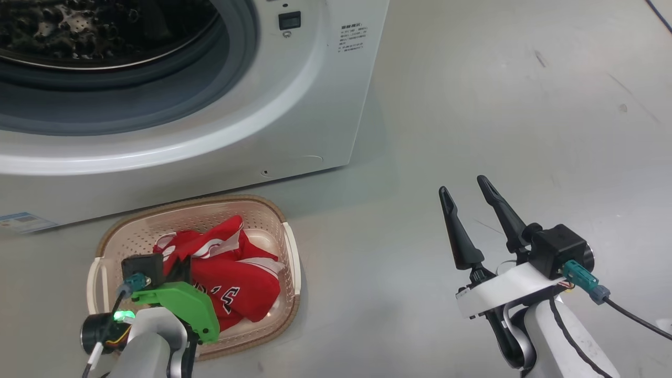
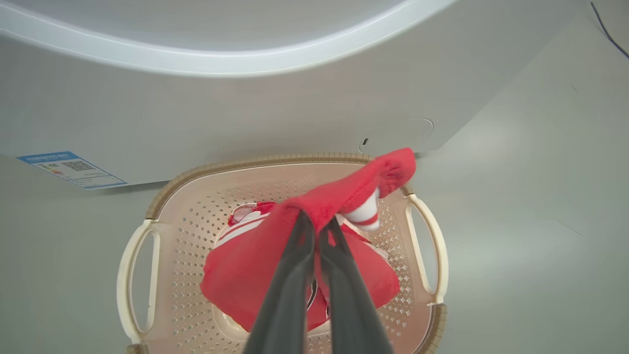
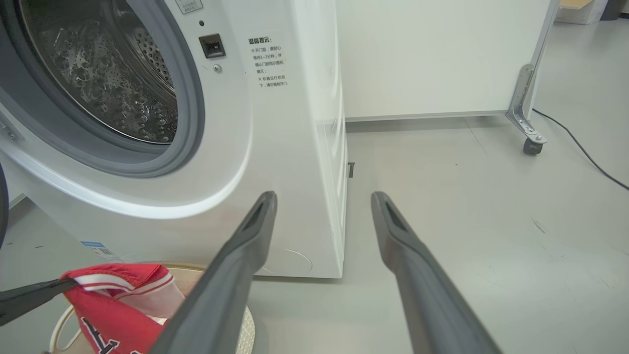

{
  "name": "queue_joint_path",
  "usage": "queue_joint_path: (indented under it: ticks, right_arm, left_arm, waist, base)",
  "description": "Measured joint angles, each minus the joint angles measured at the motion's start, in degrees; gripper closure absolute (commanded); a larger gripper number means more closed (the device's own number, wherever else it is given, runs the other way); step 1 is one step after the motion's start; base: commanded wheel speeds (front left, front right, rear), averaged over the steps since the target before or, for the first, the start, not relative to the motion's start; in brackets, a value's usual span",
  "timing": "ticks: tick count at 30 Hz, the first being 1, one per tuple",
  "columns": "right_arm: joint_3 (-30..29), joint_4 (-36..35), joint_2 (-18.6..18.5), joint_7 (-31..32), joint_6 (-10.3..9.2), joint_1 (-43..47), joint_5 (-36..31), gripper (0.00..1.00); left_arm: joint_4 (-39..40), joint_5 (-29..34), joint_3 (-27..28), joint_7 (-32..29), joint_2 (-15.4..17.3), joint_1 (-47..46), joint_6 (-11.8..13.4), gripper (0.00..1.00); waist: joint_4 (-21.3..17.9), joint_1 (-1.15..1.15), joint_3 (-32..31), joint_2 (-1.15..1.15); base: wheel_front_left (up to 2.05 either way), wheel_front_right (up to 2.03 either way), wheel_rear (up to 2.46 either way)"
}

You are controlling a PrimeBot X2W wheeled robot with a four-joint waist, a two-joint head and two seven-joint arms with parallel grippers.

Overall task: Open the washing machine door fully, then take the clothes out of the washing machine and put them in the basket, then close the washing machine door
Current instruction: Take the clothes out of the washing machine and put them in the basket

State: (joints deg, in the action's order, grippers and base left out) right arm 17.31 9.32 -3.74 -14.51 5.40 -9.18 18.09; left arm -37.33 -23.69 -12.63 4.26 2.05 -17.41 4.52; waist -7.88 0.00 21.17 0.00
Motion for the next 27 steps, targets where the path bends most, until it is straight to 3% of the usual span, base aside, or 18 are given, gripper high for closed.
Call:
queue_joint_path:
  ticks: [2,3,4,14,27]
  right_arm:
    - [0.0,-0.2,0.1,0.0,0.00,-0.5,0.0,0.00]
    - [0.0,-0.3,0.1,0.0,0.00,-0.7,0.1,0.00]
    - [-0.1,-0.4,0.1,0.0,0.00,-0.9,0.3,0.00]
    - [-1.1,-0.6,0.2,0.0,-0.01,-1.5,0.5,0.00]
    - [-2.8,-0.2,0.3,0.0,-0.54,-1.5,0.5,0.00]
  left_arm:
    - [-1.5,-0.1,0.5,-0.5,0.0,-1.1,0.1,0.37]
    - [-2.2,-0.2,0.7,-0.8,0.0,-1.6,0.1,0.07]
    - [-2.9,-0.3,0.8,-1.0,0.0,-2.1,0.1,0.00]
    - [-7.6,-0.6,1.2,0.5,-0.1,-5.5,-0.1,0.00]
    - [-7.2,-1.7,0.5,8.5,-0.1,-6.6,-2.4,0.00]
  waist:
    - [-0.7,0.00,0.8,0.00]
    - [-1.0,0.00,1.2,0.00]
    - [-1.3,0.00,1.5,0.00]
    - [-3.0,0.00,3.6,0.00]
    - [-0.9,0.00,2.0,0.00]
  base:
    - [0.00,0.00,0.00]
    - [0.00,0.00,0.00]
    - [0.00,0.00,0.00]
    - [0.00,0.00,0.00]
    - [0.00,0.00,0.00]
